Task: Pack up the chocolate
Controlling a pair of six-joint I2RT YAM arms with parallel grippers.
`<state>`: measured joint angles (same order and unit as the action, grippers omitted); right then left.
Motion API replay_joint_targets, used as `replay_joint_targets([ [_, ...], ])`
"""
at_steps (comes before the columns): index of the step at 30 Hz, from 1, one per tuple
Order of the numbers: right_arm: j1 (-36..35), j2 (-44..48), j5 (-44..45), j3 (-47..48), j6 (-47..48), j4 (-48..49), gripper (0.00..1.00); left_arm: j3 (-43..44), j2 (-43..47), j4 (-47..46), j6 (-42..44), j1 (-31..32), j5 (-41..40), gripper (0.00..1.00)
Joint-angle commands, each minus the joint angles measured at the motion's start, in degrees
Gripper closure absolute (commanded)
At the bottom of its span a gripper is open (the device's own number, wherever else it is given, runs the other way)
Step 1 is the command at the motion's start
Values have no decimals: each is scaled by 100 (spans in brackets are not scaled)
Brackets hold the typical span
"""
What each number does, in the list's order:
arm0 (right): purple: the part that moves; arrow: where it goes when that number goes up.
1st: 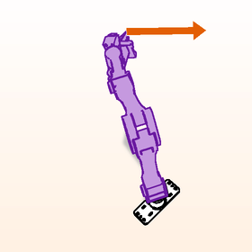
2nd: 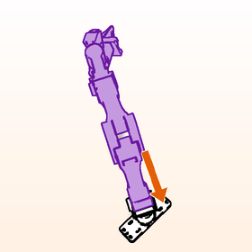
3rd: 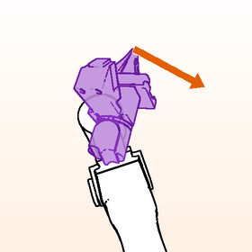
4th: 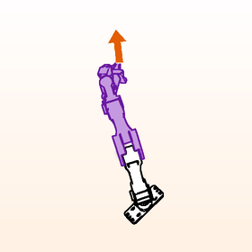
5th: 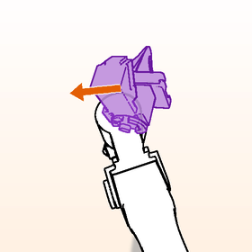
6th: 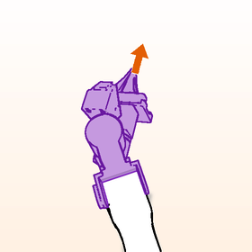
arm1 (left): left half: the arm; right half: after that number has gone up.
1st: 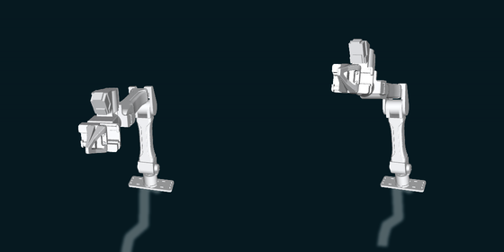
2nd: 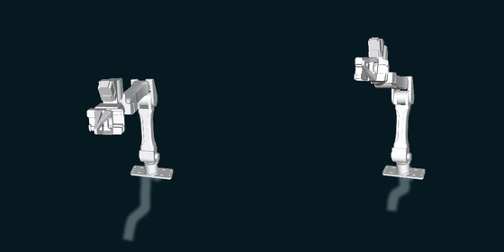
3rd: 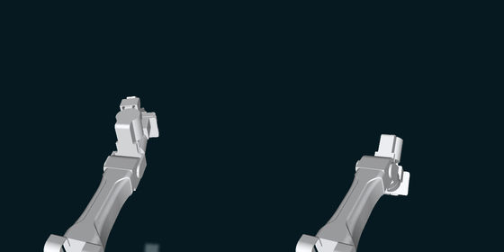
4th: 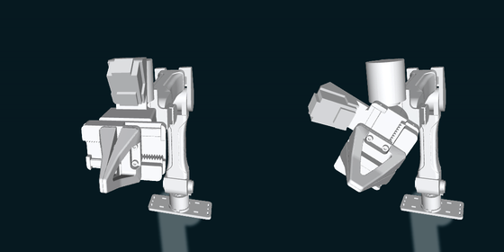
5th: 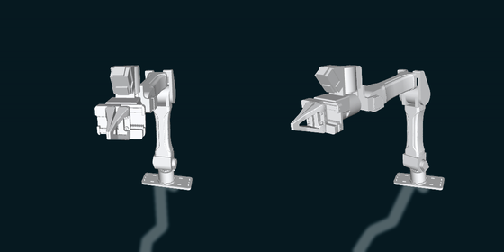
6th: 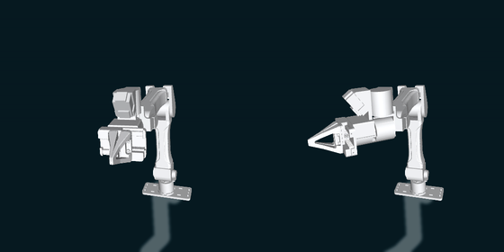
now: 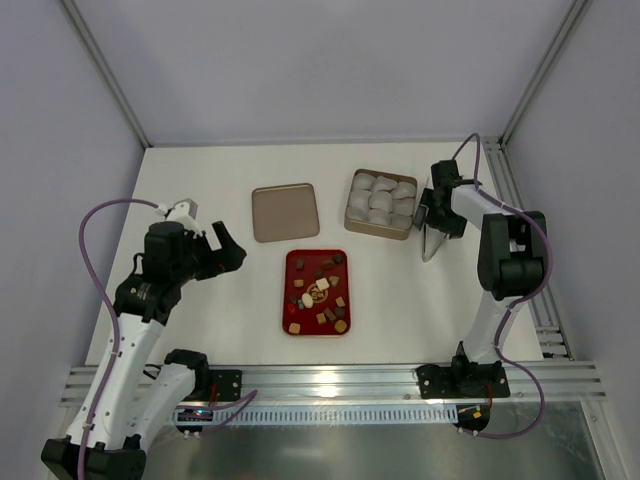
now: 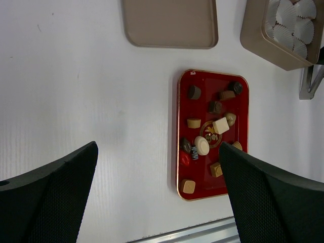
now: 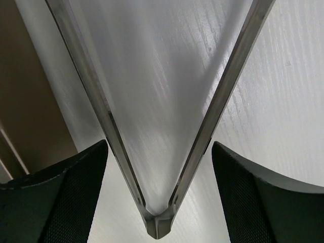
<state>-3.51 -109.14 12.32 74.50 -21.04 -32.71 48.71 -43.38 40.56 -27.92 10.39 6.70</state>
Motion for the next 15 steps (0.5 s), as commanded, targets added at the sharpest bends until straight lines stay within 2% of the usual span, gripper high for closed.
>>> replay_joint_targets([
  [1, 8, -37, 52, 162, 21, -96, 17, -2, 5, -171, 24, 15, 86, 0],
  [15, 96, -222, -177, 21, -41, 142, 22, -10, -39, -171, 24, 59, 68, 0],
])
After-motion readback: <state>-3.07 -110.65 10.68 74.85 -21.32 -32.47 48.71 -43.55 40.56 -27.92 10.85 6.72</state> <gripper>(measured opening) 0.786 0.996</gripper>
